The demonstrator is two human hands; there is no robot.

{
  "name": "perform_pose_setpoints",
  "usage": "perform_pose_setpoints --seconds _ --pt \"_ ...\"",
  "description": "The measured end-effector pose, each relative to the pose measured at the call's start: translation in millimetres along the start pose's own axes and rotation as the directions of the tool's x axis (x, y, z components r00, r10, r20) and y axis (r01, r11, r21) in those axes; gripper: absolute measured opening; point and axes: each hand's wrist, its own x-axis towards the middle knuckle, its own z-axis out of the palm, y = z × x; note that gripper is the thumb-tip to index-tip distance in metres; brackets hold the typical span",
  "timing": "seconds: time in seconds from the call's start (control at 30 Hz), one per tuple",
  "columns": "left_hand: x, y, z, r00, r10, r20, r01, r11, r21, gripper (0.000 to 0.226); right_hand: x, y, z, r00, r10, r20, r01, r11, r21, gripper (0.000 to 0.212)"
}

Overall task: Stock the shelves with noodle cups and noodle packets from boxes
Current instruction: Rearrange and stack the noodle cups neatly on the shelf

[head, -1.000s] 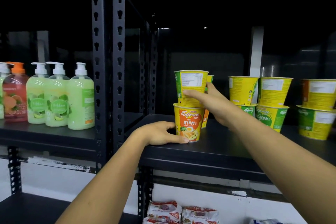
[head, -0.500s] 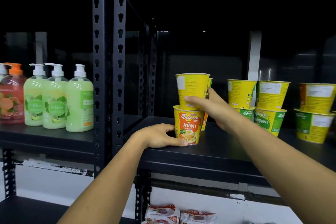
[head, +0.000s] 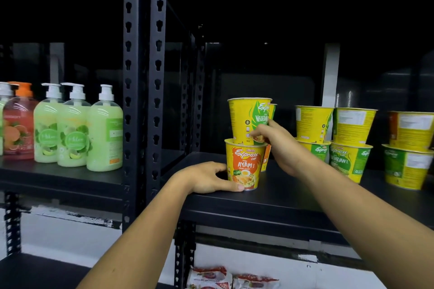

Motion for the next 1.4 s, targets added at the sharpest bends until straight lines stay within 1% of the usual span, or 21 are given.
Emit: perform_pose_setpoints --seconds 0.03,0.1,0.13,0.2,0.27,0.3,0.43,0.67,0.83,0.93,1.0,1.17,1.27,1.37,1.4 --pt "0.2 -0.2 -0.2 1.0 -0.001 -0.002 0.001 1.0 0.0 0.07 -0.3 -0.1 -0.9 1.0 -0.005 -0.006 0.005 1.0 -0.005 0.072" --pt "1.1 -0.7 -0.4 1.0 -0.006 -0.001 0.006 1.0 0.0 0.072 -2.3 -0.2 -0.1 1.0 -0.018 0.001 0.018 0.998 -0.055 0.092" --pt "1.7 -0.7 -0.3 1.0 -0.009 0.0 0.009 1.0 0.001 0.073 -2.7 -0.1 0.5 1.0 -0.02 0.009 0.021 0.998 -0.065 0.094" --pt "2.6 -1.2 -0.2 1.0 -0.007 -0.003 0.007 1.0 0.006 0.075 -0.6 -0.5 0.6 1.0 -0.012 0.005 0.013 0.999 -0.044 0.088" --pt "2.7 -1.3 -0.2 1.0 -0.008 -0.002 0.008 1.0 0.003 0.074 1.6 -2.3 -0.5 1.0 -0.004 -0.018 0.004 0.999 -0.031 0.092" --pt "2.3 -1.3 -0.2 1.0 -0.009 0.0 0.009 1.0 0.001 0.073 2.4 -3.2 -1.4 1.0 -0.005 -0.019 0.005 0.999 -0.034 0.093" --pt "-0.1 0.3 -0.2 1.0 -0.015 0.001 0.015 1.0 0.002 0.07 0.3 -4.7 -3.2 1.0 -0.021 -0.004 0.021 0.999 -0.042 0.084" --pt "0.2 0.8 -0.7 1.0 -0.018 0.004 0.018 1.0 0.01 0.073 -6.0 -6.3 -2.0 0.999 -0.035 -0.037 0.033 0.999 -0.043 0.084" --pt "2.0 -0.3 -0.4 1.0 -0.021 0.005 0.021 1.0 0.005 0.075 -10.3 -8.5 0.5 0.996 -0.046 -0.072 0.043 0.998 -0.054 0.078" --pt "1.8 0.4 0.0 1.0 -0.022 0.0 0.022 1.0 0.005 0.072 -11.0 -8.1 2.5 0.996 -0.053 -0.073 0.048 0.997 -0.064 0.076" --pt "1.5 0.8 -0.3 1.0 -0.027 0.001 0.027 1.0 0.002 0.07 -10.1 -7.0 3.7 0.996 -0.062 -0.069 0.056 0.995 -0.088 0.077" --pt "1.2 1.5 -0.5 1.0 -0.03 0.001 0.03 1.0 0.002 0.072 -10.5 -5.5 4.0 0.994 -0.084 -0.076 0.074 0.989 -0.125 0.08" --pt "1.6 1.2 -0.1 1.0 -0.025 -0.004 0.025 1.0 -0.008 0.071 -14.7 -3.8 3.8 0.995 -0.084 -0.047 0.072 0.976 -0.203 0.083" --pt "1.5 0.9 0.2 1.0 -0.024 -0.01 0.024 1.0 -0.016 0.07 -25.5 2.0 0.8 0.997 -0.082 0.006 0.079 0.935 -0.346 0.067" --pt "1.0 1.1 0.4 1.0 -0.021 -0.013 0.021 1.0 -0.017 0.07 -31.1 3.7 -1.5 0.996 -0.078 0.048 0.091 0.921 -0.38 0.067"
